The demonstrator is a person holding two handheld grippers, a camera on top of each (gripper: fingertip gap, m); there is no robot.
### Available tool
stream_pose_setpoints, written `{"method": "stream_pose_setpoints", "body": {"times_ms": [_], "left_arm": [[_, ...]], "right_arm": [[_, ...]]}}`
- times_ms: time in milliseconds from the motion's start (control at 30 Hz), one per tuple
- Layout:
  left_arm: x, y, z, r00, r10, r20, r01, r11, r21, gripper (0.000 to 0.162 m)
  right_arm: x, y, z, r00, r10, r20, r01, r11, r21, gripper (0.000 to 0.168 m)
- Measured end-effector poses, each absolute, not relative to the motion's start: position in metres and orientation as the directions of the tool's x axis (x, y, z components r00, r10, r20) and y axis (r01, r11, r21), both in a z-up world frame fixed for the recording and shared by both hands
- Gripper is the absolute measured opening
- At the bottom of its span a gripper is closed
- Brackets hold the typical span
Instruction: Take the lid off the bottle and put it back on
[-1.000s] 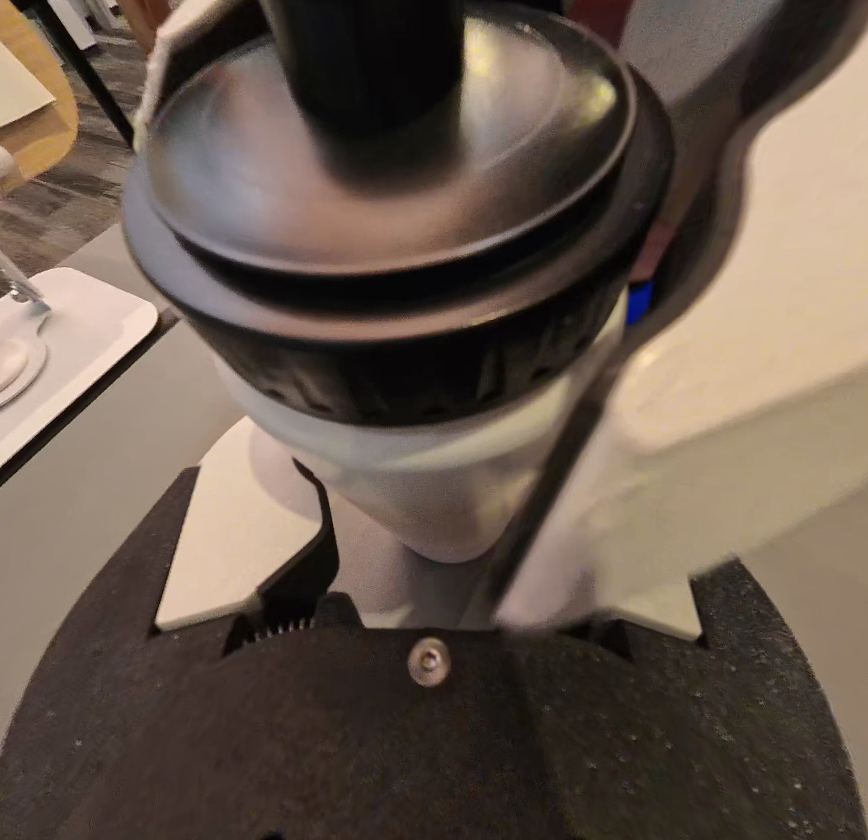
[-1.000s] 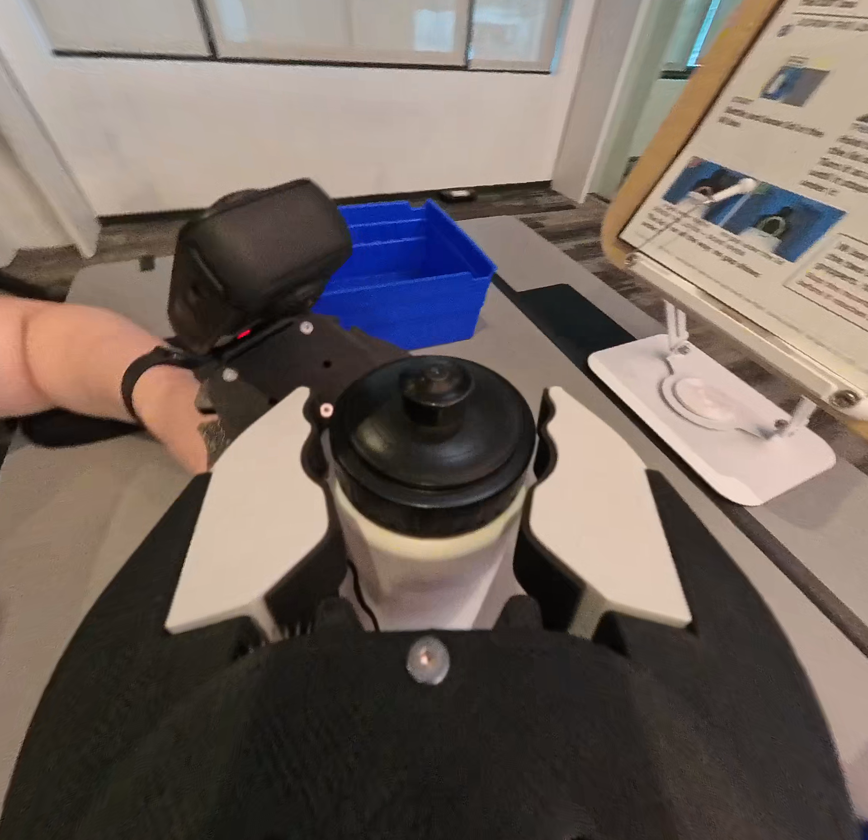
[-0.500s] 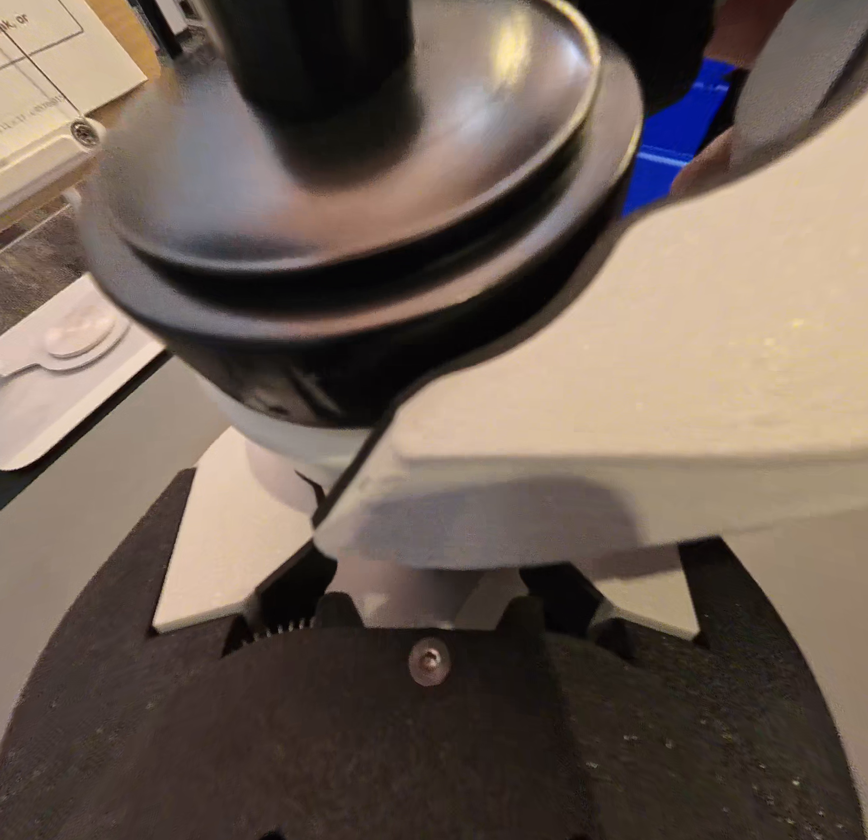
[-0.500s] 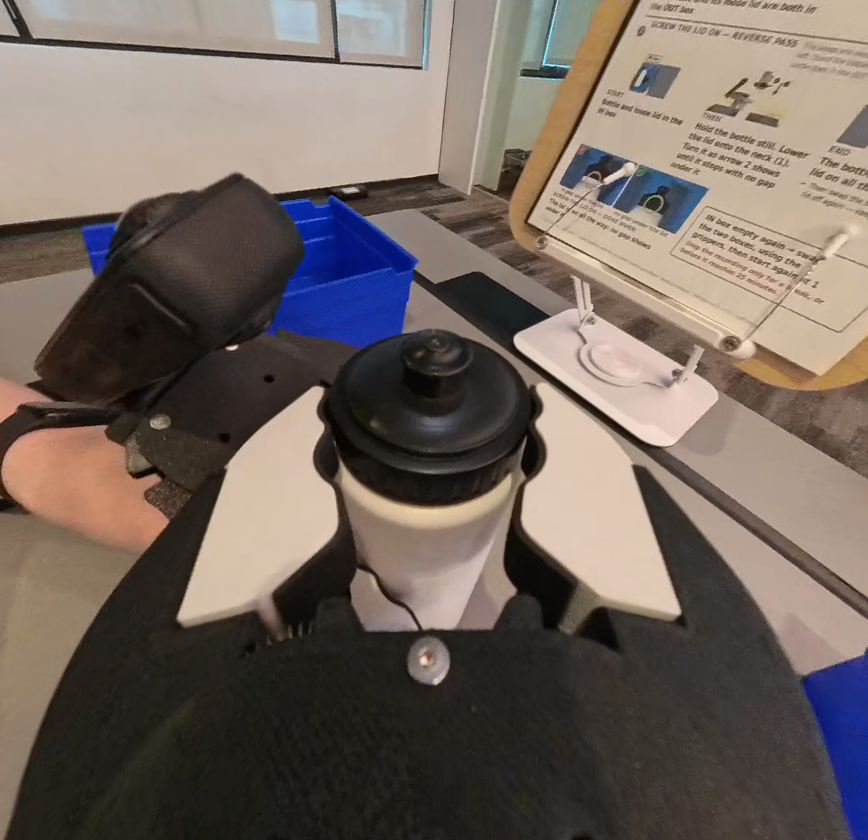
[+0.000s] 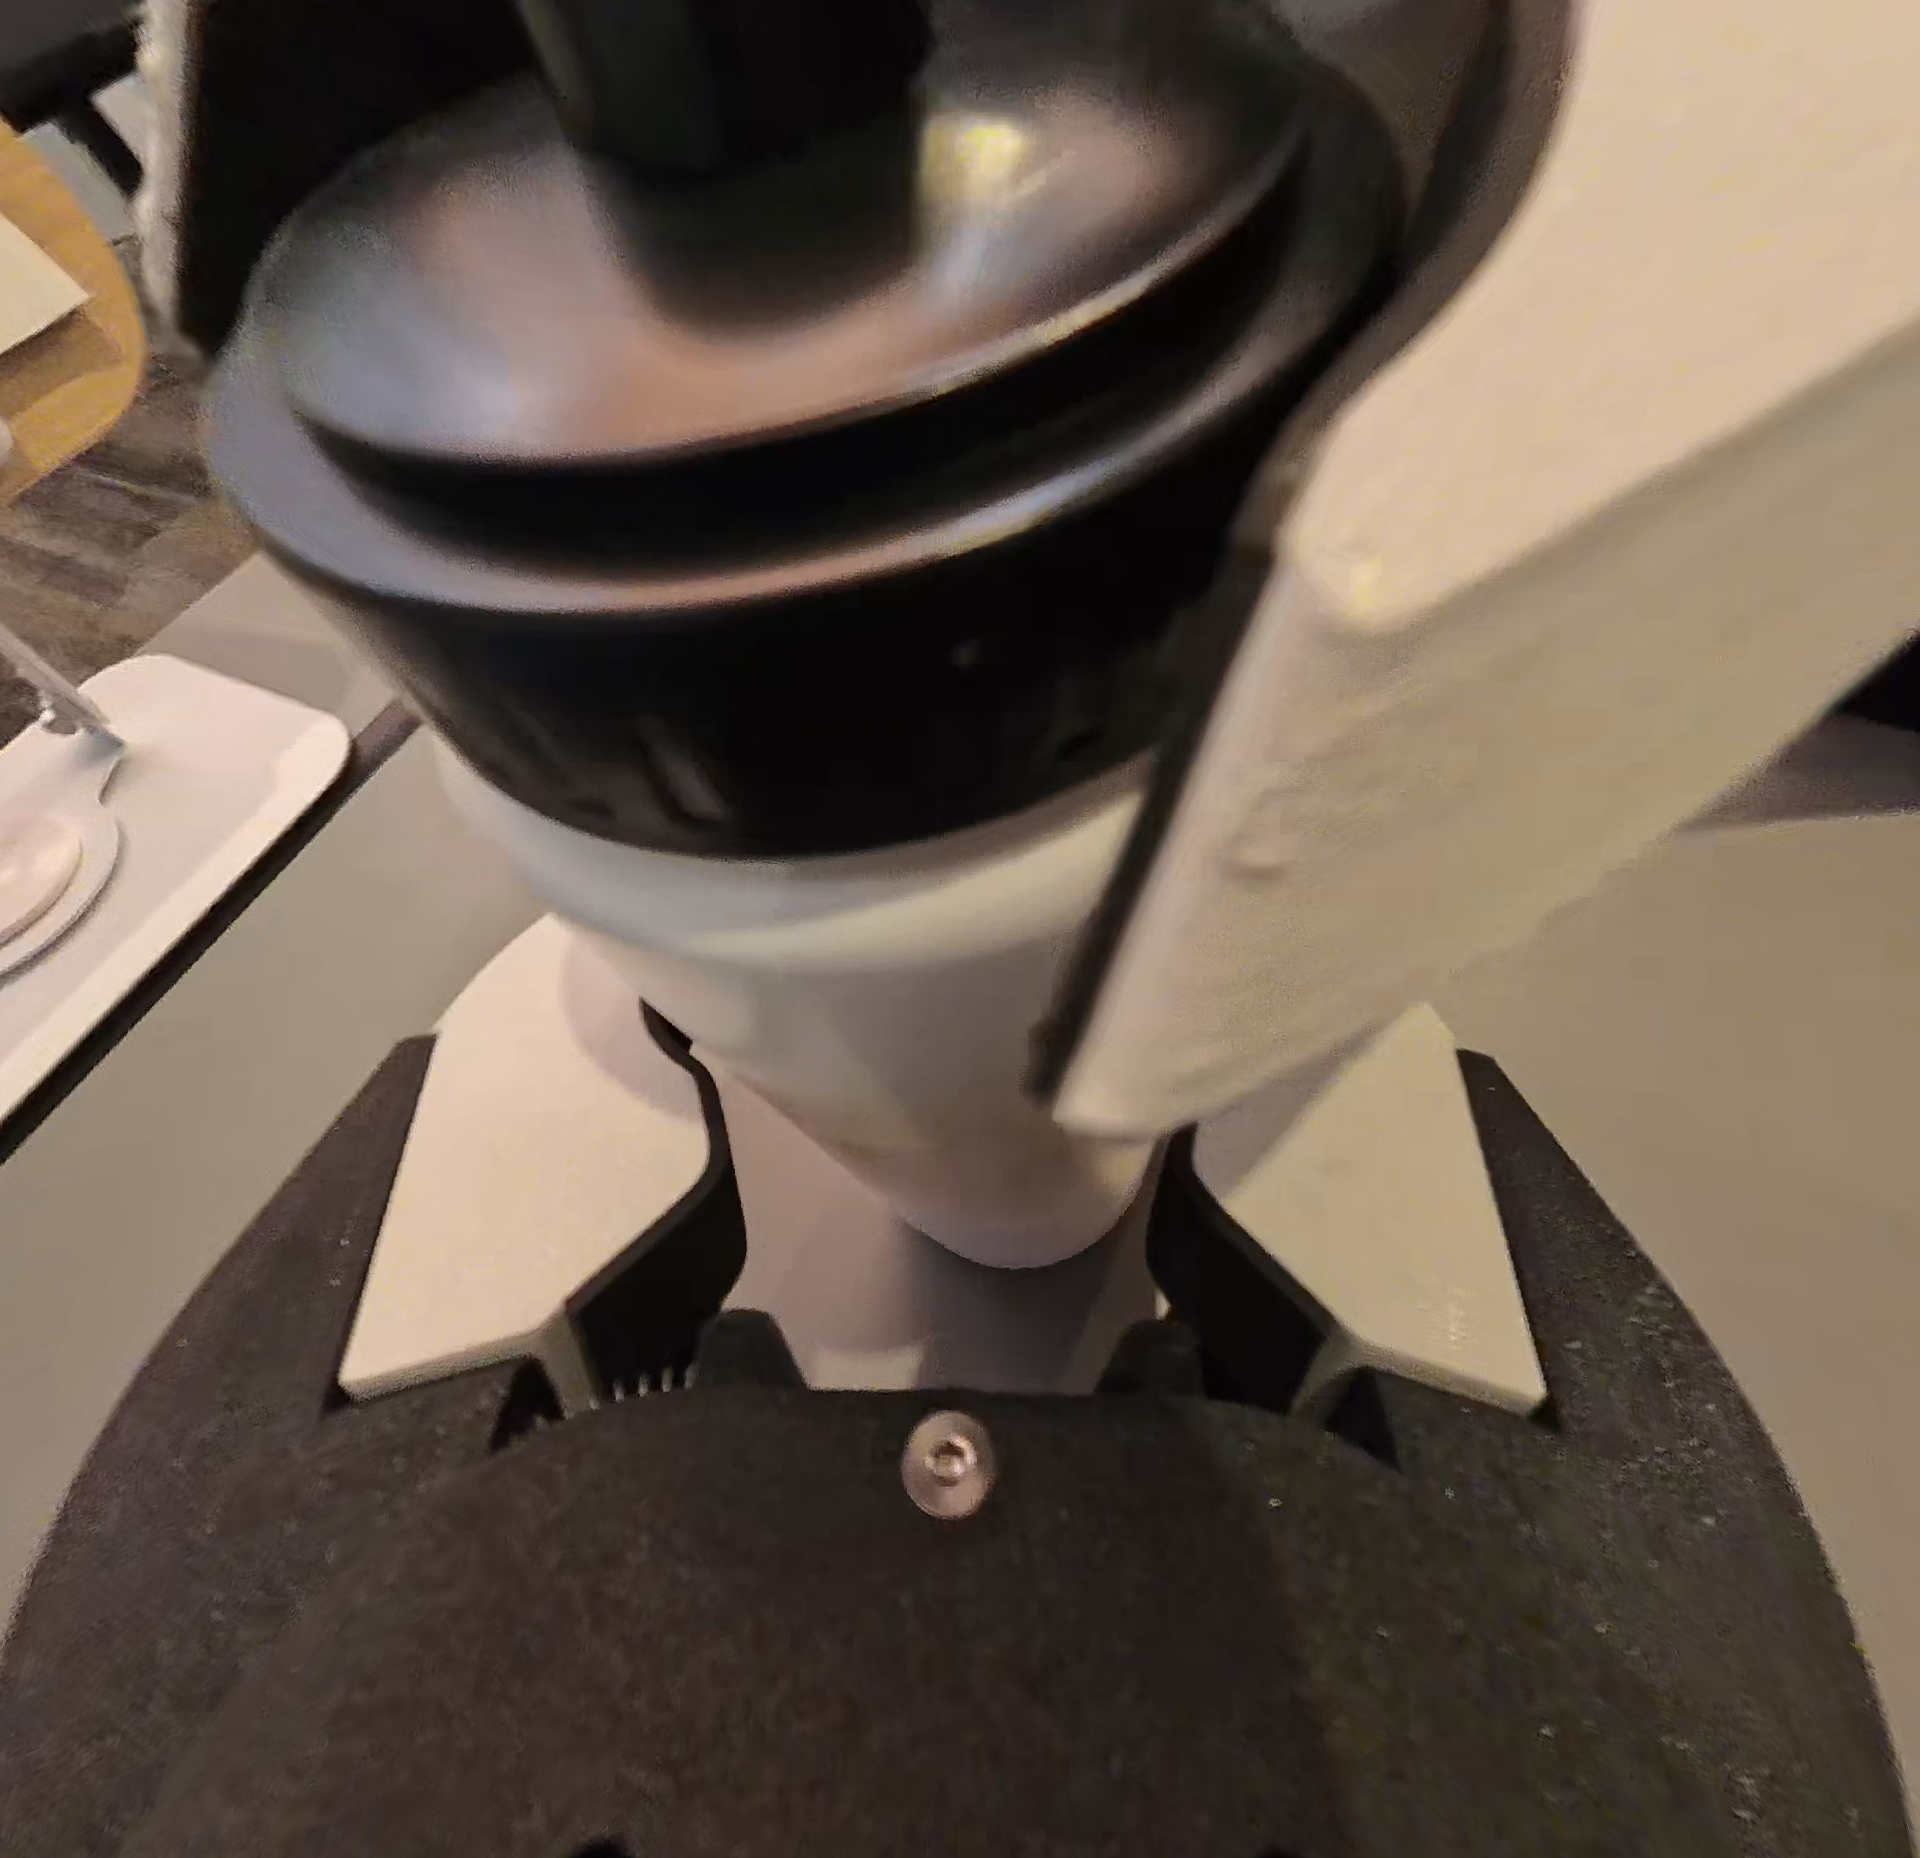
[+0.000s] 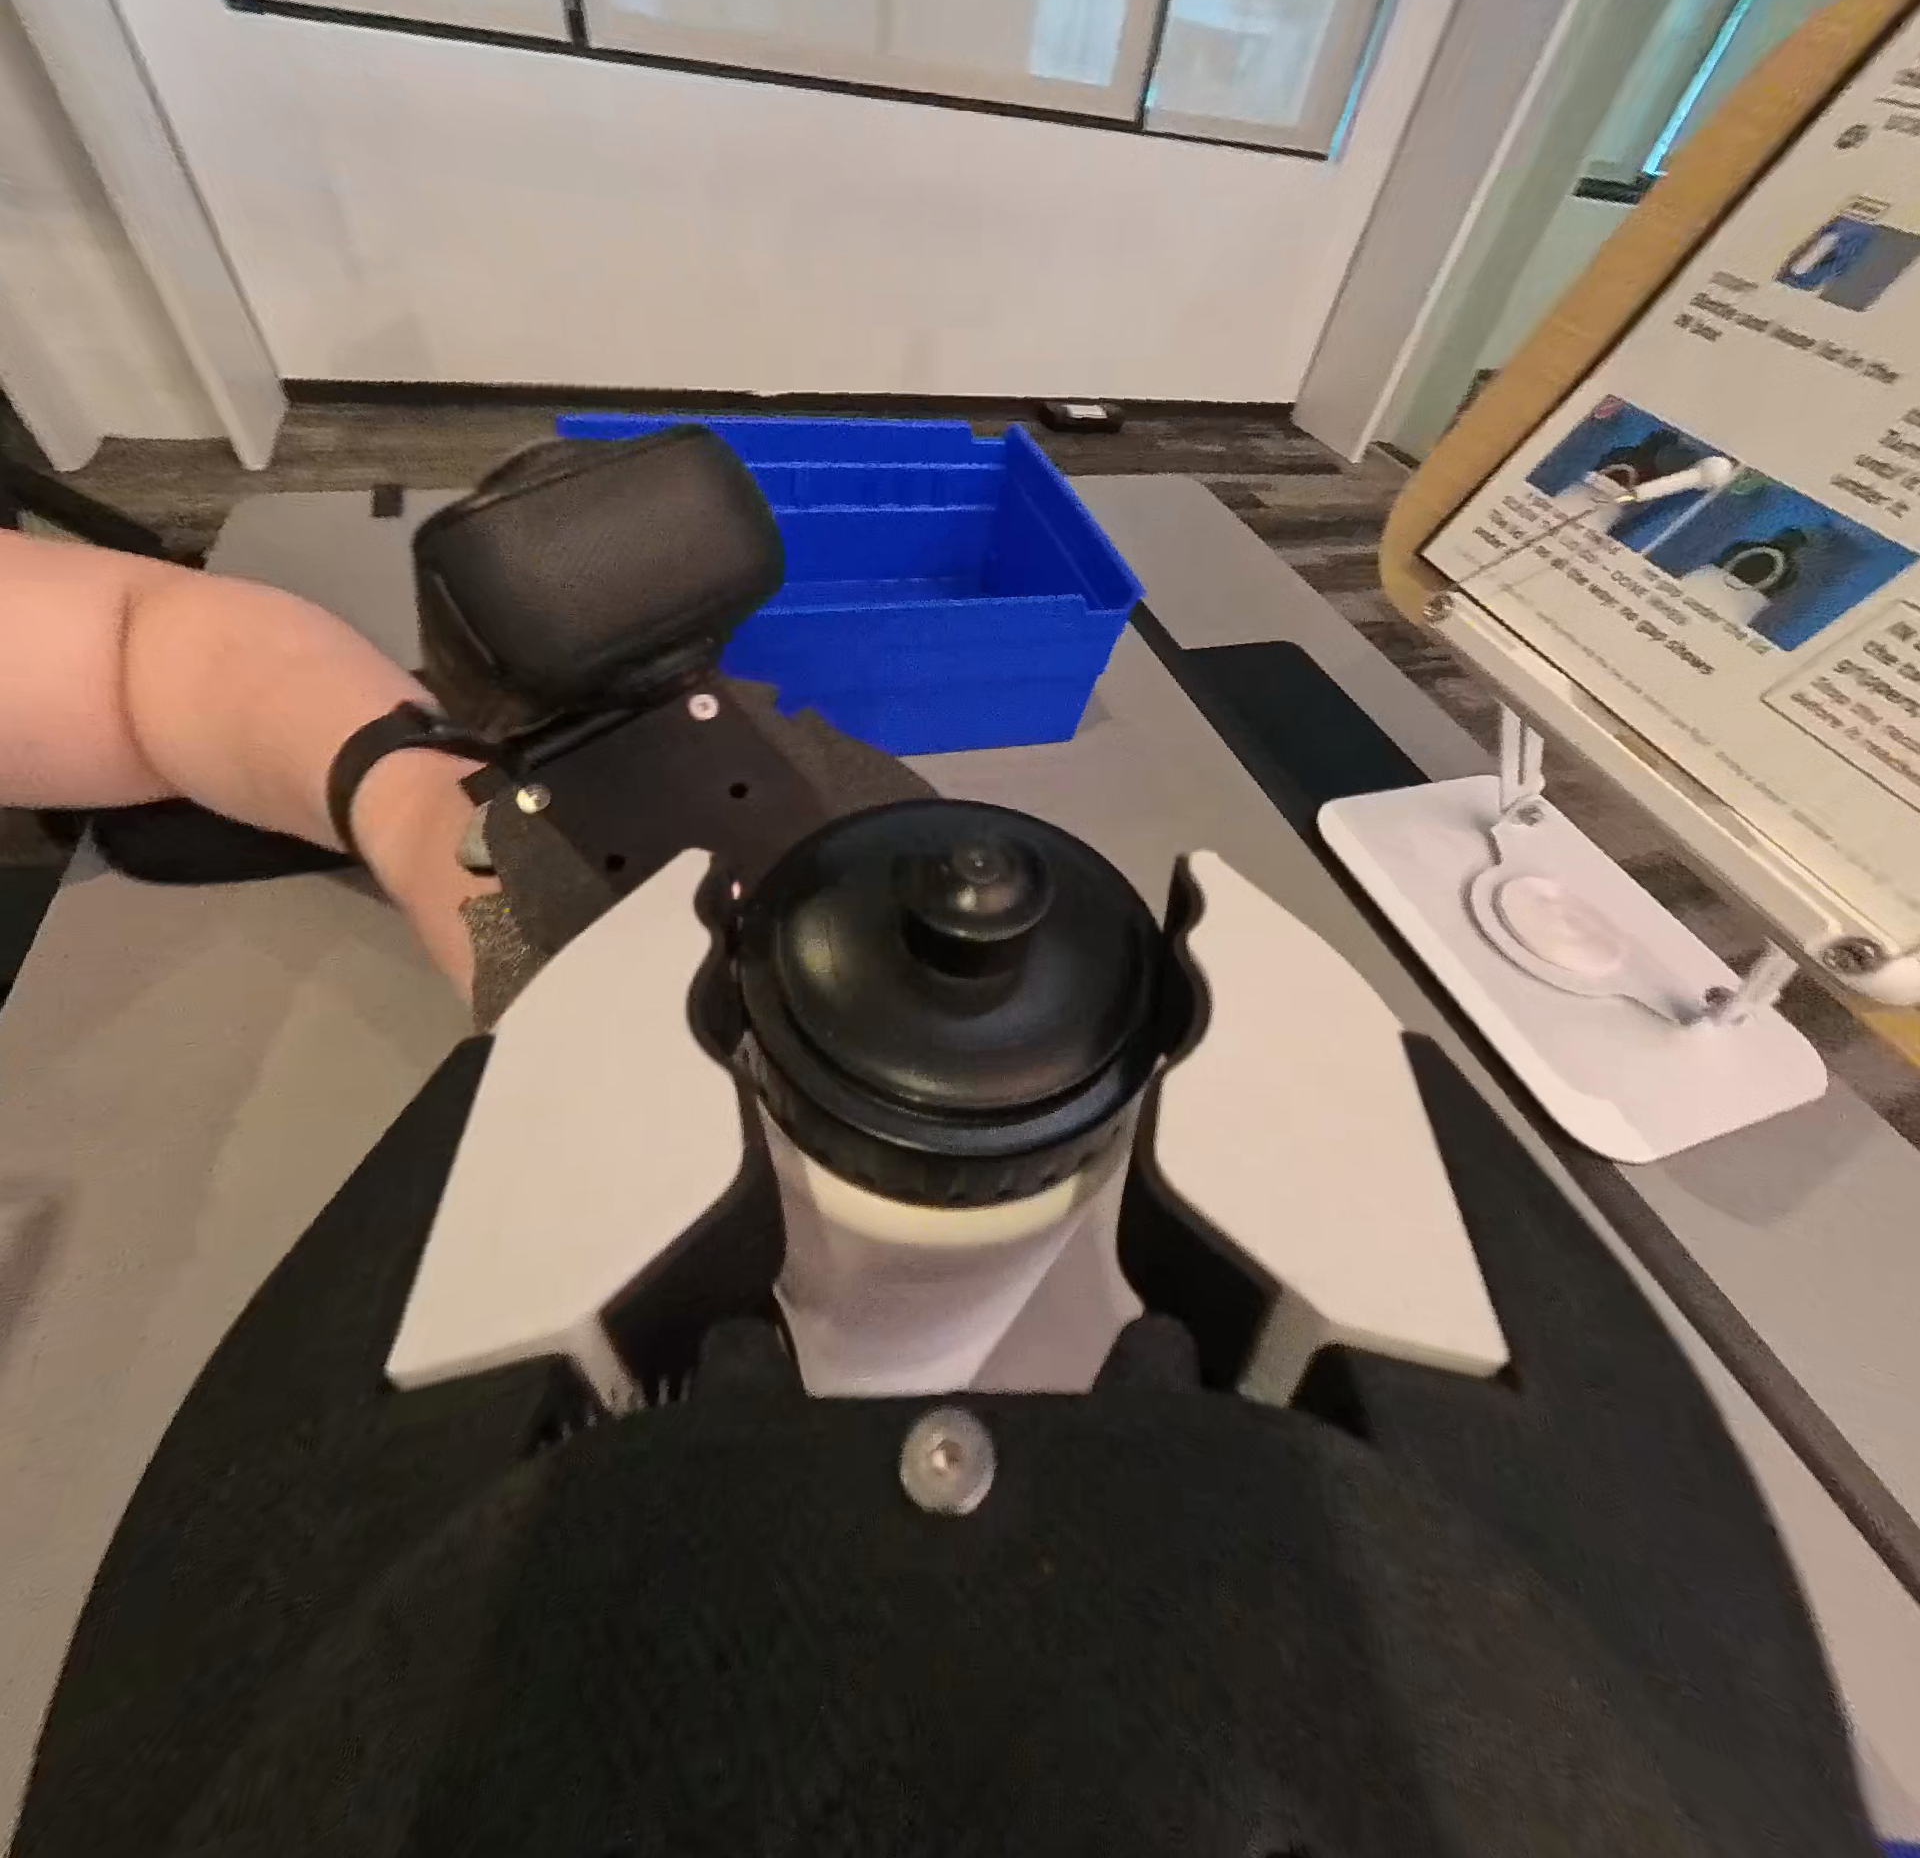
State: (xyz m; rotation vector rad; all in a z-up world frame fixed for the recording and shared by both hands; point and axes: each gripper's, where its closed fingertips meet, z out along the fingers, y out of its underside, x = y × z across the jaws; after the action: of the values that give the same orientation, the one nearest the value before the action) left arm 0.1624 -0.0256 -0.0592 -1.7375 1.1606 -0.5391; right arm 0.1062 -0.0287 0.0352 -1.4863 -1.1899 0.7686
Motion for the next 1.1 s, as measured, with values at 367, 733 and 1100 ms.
{"method": "stream_pose_setpoints", "body": {"times_ms": [367,733,1100], "left_arm": [[0.155,-0.017,-0.059,0.524,-0.843,-0.119,-0.449,-0.154,-0.880,0.098],[0.156,-0.017,-0.059,0.508,-0.857,-0.091,-0.427,-0.159,-0.890,0.097],[0.155,-0.015,-0.060,0.453,-0.880,-0.145,-0.437,-0.078,-0.896,0.101]], "right_arm": [[0.101,-0.026,0.038,0.352,0.926,0.138,0.255,0.047,-0.966,0.087],[0.104,-0.021,0.029,0.360,0.928,0.096,0.281,-0.009,-0.960,0.079],[0.101,-0.022,0.029,0.413,0.908,0.066,0.268,-0.052,-0.962,0.080]]}}
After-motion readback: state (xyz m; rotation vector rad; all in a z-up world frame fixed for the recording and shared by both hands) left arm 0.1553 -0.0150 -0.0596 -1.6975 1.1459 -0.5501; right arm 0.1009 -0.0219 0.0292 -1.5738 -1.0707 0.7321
